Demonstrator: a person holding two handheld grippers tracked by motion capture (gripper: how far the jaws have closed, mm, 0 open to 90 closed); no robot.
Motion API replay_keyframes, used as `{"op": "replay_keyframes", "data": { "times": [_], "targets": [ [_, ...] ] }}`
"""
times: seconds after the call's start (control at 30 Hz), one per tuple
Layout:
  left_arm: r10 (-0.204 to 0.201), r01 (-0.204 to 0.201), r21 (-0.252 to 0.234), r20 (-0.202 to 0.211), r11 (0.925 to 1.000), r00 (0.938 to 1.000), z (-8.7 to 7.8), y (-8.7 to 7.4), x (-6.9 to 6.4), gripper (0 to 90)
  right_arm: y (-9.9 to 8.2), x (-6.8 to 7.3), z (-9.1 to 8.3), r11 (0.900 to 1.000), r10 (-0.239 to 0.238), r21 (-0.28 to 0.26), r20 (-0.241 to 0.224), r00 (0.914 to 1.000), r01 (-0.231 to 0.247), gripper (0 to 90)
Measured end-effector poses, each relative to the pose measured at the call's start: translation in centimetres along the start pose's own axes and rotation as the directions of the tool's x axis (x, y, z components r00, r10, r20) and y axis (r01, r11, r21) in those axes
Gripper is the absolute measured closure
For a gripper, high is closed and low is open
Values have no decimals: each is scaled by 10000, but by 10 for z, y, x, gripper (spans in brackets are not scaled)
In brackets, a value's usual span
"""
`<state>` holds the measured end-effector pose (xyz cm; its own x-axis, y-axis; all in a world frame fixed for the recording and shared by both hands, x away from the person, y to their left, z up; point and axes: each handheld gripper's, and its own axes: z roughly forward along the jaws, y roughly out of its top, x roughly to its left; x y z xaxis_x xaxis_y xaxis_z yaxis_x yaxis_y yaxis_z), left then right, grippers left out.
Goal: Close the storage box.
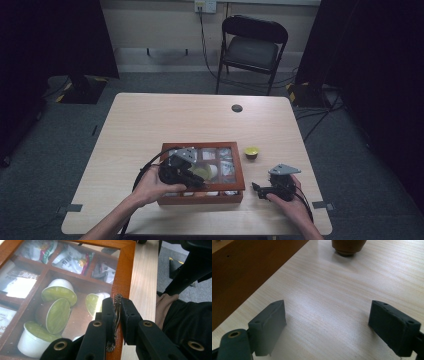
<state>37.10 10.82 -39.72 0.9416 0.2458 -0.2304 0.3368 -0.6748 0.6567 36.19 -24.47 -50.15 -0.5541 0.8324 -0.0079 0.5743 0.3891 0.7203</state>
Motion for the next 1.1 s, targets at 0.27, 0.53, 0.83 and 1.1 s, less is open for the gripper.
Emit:
{"op": "replay_keyframes", "data": {
  "times": [0.27, 0.53, 0.83, 1.1],
  "targets": [
    [-113, 116, 453, -68, 9989, 9999, 15, -7, -1, 823, 0, 0, 0, 10000, -12, -1, -2, 10000, 12, 135],
    [-151, 158, 628, -112, 9979, 9998, 22, -11, -1, 823, 0, 0, 0, 10000, -1, 3, 3, 10000, 1, 135],
    [-184, 197, 549, -253, 9983, 9995, 23, -13, -3, 820, 0, 0, 0, 10000, 12, -3, 6, 10000, -12, 135],
    [-365, 374, 256, -336, 9990, 9988, 20, -13, -4, 795, 0, 0, 0, 10000, 7, -5, 7, 10000, -7, 135]
  ]
}}
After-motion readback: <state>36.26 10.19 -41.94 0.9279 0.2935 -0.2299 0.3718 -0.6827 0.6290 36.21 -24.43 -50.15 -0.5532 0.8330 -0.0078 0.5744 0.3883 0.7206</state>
